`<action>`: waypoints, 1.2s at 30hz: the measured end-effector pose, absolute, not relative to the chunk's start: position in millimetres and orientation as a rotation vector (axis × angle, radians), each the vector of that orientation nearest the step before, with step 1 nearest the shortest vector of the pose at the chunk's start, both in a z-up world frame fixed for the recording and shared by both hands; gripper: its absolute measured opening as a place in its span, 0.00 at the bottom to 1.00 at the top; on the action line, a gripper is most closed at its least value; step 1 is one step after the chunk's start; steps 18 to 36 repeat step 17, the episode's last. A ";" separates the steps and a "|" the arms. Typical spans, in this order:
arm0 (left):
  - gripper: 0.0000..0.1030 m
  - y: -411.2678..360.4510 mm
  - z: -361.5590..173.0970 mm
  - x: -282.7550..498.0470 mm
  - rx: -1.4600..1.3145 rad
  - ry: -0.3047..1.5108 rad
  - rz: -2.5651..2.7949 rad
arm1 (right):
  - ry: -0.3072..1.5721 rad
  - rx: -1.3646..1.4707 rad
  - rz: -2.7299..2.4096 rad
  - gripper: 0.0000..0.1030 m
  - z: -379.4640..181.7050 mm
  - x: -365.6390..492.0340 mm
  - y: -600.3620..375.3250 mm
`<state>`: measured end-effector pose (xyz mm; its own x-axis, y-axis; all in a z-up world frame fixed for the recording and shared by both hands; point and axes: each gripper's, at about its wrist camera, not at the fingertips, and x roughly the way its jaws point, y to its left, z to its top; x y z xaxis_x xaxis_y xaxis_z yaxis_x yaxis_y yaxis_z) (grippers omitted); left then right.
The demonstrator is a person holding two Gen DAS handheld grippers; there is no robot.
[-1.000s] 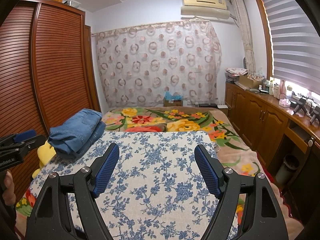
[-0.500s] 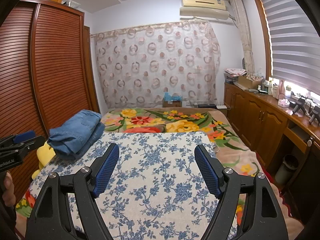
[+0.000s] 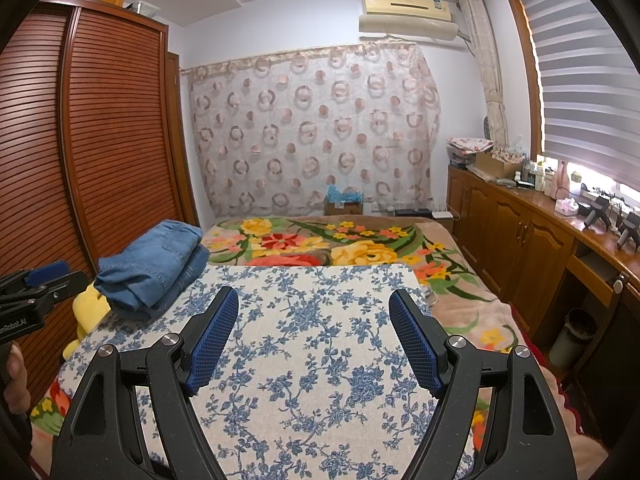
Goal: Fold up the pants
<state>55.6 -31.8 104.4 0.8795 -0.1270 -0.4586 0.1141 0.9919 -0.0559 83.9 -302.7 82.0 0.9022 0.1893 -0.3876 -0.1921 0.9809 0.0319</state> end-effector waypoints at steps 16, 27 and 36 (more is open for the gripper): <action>0.62 -30.4 103.9 55.0 -0.028 0.479 -0.127 | 0.399 -0.008 0.199 0.77 80.9 83.6 -302.1; 0.62 -30.6 103.9 55.1 -0.028 0.479 -0.126 | 0.398 -0.009 0.198 0.77 81.4 83.1 -301.7; 0.62 -30.6 103.9 55.1 -0.028 0.479 -0.126 | 0.398 -0.009 0.198 0.77 81.4 83.1 -301.7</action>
